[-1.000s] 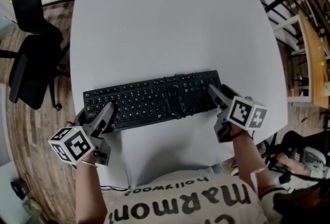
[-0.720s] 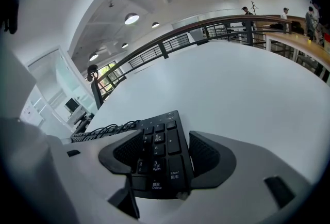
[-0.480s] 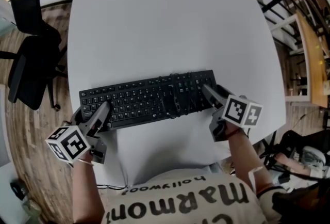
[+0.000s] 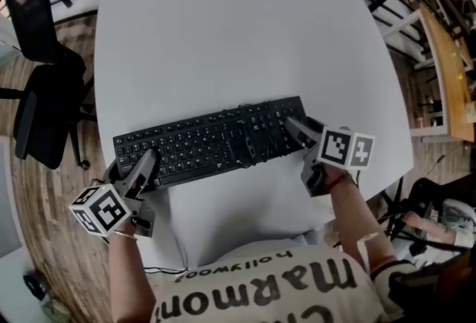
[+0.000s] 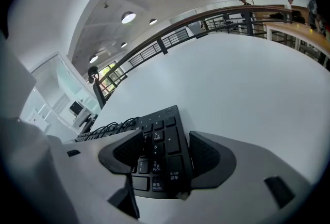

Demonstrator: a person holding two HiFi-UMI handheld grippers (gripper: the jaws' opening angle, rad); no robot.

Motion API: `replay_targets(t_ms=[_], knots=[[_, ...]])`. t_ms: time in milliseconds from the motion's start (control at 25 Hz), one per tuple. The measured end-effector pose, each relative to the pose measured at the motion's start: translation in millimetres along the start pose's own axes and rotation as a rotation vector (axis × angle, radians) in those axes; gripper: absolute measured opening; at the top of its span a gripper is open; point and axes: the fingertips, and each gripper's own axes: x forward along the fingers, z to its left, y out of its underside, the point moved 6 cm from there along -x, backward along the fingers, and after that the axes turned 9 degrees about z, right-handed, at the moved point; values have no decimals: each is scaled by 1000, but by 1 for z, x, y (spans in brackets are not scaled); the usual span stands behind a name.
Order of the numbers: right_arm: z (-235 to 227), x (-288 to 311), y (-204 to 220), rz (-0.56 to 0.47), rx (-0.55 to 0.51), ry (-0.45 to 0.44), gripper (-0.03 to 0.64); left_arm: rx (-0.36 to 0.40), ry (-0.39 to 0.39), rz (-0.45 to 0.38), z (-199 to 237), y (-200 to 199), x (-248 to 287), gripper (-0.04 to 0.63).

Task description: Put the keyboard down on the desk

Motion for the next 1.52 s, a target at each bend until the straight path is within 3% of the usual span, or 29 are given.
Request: replay_targets(t_ms=[240,560,760,880,1040,1520], knots=[[-1,2,-2,69,47,-46,296,4,-3,-4,1,1,-1,324],[1,1,-6,72,28,-59,291,15,-15,-20,0,-4,-5,326],[6,-5,-10,69,-82,13,288,10,-47,-16,1,-4,-5,339],[7,-6,-11,78,-116,17,287,5,-53,-12,4,-4,-6,339],[11,-6,-12,64,-243,51,282,-38,-58,6,4,-2,-4,345],[19,-6,-13,39,-459,110,279,-41,-58,4,4,-2,-6,351]])
